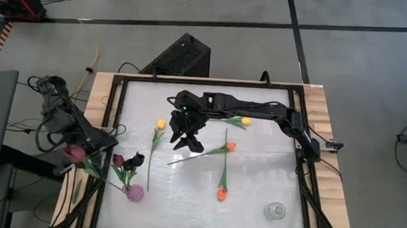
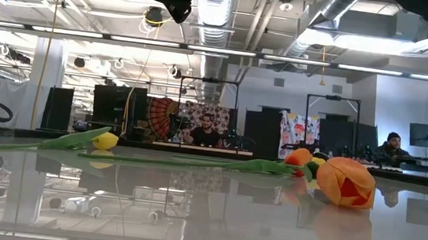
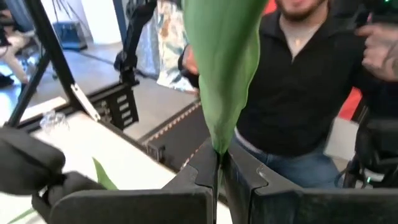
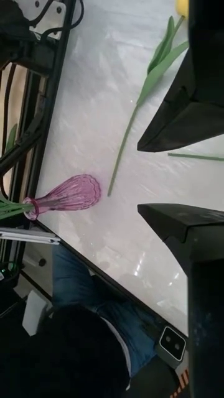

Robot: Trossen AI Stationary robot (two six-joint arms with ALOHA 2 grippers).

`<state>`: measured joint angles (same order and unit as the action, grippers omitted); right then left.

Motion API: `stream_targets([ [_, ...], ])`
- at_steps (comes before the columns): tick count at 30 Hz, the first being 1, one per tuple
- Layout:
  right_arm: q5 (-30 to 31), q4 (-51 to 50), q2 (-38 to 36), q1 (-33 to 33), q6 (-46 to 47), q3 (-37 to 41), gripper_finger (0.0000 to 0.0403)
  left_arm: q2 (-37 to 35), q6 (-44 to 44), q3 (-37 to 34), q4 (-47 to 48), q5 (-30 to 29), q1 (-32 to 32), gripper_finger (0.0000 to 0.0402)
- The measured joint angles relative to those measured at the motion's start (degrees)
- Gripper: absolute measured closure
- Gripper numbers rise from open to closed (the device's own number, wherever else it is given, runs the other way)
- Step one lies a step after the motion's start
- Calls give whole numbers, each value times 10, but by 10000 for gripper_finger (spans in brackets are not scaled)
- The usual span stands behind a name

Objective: Sort flowers into vase by color
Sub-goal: Put the maroon flower into the pink flower vase

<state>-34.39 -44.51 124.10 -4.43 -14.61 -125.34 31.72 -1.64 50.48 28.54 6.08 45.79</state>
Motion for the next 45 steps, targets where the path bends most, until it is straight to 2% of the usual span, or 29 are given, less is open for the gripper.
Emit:
stream_targets([
  [25, -1, 0, 0, 5, 25, 0, 233, 9, -26, -81, -30, -24, 16, 401],
  [38, -1, 5, 0, 2, 26, 0, 233, 9, -6, -84, -23, -24, 16, 401],
  [45, -1, 5, 0, 2, 26, 0, 233, 9, -6, -84, -23, -24, 16, 369],
])
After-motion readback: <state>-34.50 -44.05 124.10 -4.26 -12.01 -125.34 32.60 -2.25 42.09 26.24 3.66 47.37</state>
